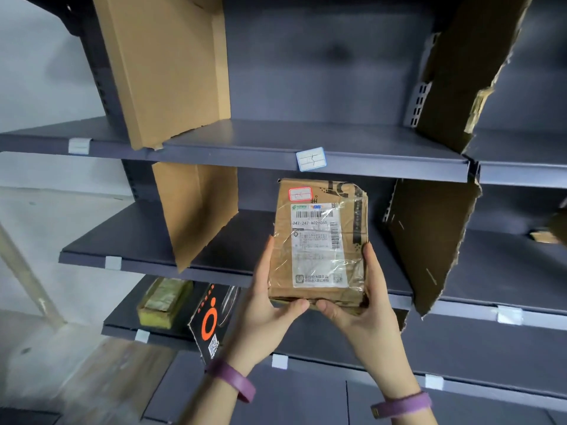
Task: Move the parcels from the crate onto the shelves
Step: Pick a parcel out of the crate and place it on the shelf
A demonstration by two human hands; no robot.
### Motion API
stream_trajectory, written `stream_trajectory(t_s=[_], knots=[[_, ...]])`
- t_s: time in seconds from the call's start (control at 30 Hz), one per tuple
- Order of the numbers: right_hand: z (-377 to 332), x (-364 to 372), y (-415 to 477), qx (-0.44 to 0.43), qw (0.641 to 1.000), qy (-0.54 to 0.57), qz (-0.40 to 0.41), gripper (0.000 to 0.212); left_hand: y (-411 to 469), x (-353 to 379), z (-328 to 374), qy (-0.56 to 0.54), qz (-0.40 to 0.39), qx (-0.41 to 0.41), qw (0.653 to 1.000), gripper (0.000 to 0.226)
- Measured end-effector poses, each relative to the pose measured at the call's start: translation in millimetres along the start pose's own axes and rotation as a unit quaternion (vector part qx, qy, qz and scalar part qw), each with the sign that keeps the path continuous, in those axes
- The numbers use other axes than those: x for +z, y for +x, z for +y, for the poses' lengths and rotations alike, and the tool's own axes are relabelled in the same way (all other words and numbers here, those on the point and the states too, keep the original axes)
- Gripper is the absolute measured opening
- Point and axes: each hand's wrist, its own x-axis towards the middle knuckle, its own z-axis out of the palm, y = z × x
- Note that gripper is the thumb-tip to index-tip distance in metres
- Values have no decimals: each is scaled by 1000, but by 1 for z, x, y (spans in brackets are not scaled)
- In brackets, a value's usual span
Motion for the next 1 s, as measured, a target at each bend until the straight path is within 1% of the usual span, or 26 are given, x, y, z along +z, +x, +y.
stream_trajectory(t_s=[0.1, 0.2, 0.3, 0.43, 0.5, 0.57, 0.67, 0.8, 1.0], knots=[[-9, 6, -14, 7, 1000, -14, 5, 105, -9, -9, 0, -13, -13, 9, 1000, 99], [-23, 12, -28, 14, 999, -19, 28, 103, -19, -21, 1, -23, -22, 23, 999, 100], [-36, 19, -39, 7, 998, -37, 41, 102, -26, -30, 2, -28, -30, 34, 999, 100], [-52, 27, -53, 6, 997, -54, 55, 103, -37, -41, 13, -29, -43, 46, 998, 100], [-68, 25, -52, -6, 997, -51, 61, 102, -38, -52, 28, -27, -41, 72, 996, 100], [-91, 22, -40, -42, 996, -47, 69, 99, -31, -64, 48, -20, -30, 121, 992, 99], [-122, 17, -7, -93, 992, -53, 73, 102, -4, -79, 82, -33, -29, 191, 981, 97], [-138, 13, 46, -124, 986, -84, 77, 100, 44, -81, 107, -39, -22, 218, 975, 96], [-131, 4, 111, -133, 983, -108, 62, 97, 103, -74, 123, -1, 27, 238, 971, 95]])
